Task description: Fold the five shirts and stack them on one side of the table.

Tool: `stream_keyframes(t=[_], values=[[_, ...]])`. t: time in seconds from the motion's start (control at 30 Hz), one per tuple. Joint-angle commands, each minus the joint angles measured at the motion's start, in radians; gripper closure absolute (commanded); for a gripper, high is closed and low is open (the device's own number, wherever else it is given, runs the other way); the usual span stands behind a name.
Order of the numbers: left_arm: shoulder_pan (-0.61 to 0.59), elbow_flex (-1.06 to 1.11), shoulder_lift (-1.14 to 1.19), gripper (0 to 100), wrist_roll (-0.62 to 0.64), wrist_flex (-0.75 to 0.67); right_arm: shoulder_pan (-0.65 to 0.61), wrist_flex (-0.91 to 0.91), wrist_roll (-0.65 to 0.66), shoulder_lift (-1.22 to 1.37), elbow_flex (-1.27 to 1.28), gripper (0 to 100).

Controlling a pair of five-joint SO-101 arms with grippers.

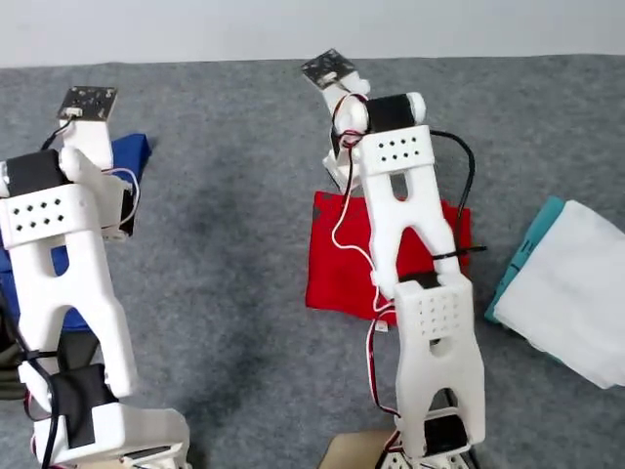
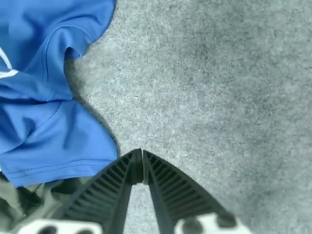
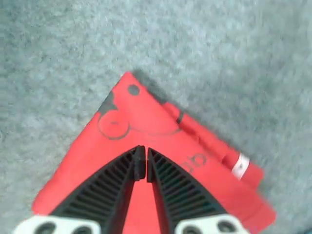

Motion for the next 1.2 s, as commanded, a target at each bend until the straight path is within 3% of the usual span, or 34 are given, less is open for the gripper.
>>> stream_keyframes(t=[0.0,0.13,0.3,0.53,0.7,0.97,1.17], values=[[-0.041,-0.007,-0.049,99,0.04,0.028,0.058,0.041,-0.081,-0.108,0.092,97.9],[-0.064,-0.005,-0.049,99,0.058,0.028,0.137,0.041,-0.166,-0.105,0.112,96.5],[-0.066,-0.005,-0.048,99,0.058,0.028,0.255,0.041,-0.302,-0.102,0.114,86.0],[-0.064,-0.005,-0.038,99,0.057,0.028,0.4,0.01,-0.301,0.024,0.109,83.9],[-0.06,-0.002,-0.037,99,0.055,0.026,0.415,0.005,-0.308,0.117,0.087,77.7],[-0.06,0.085,-0.037,99,0.054,0.021,0.378,0.004,-0.311,0.191,0.012,78.5],[-0.06,0.122,-0.038,99,0.055,-0.003,0.371,0.004,-0.311,0.225,-0.058,97.5]])
